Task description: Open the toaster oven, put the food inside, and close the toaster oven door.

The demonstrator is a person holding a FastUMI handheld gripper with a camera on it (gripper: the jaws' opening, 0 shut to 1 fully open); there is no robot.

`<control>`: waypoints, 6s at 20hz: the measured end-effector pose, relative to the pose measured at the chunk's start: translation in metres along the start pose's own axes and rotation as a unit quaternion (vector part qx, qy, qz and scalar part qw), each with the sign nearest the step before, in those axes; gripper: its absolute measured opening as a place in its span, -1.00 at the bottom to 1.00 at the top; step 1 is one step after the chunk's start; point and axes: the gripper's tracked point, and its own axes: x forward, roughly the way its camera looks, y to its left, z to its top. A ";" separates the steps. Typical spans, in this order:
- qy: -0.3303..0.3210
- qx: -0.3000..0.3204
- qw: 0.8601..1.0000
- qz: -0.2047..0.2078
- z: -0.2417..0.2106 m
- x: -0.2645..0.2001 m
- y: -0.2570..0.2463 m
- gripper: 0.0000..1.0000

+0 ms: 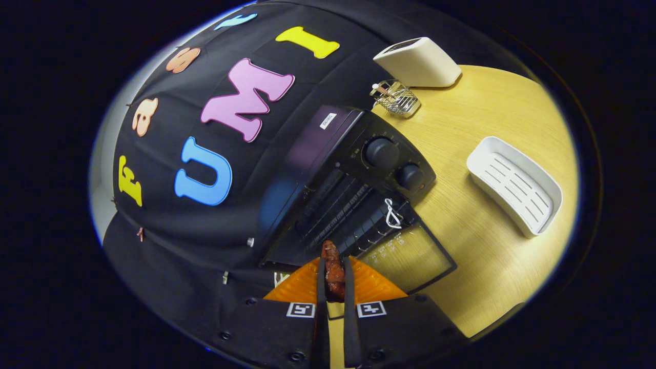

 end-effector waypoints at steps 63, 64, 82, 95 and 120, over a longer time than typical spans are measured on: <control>0.132 -0.434 0.881 -0.139 -0.115 -0.025 -0.102 0.97; 0.131 -0.436 0.879 -0.143 -0.114 -0.022 -0.106 0.98; 0.122 -0.488 0.850 -0.158 -0.112 0.011 -0.098 0.98; 0.025 -0.482 0.872 -0.077 -0.032 0.011 0.021 0.92; -0.256 -0.458 0.851 -0.032 0.166 -0.203 0.107 0.96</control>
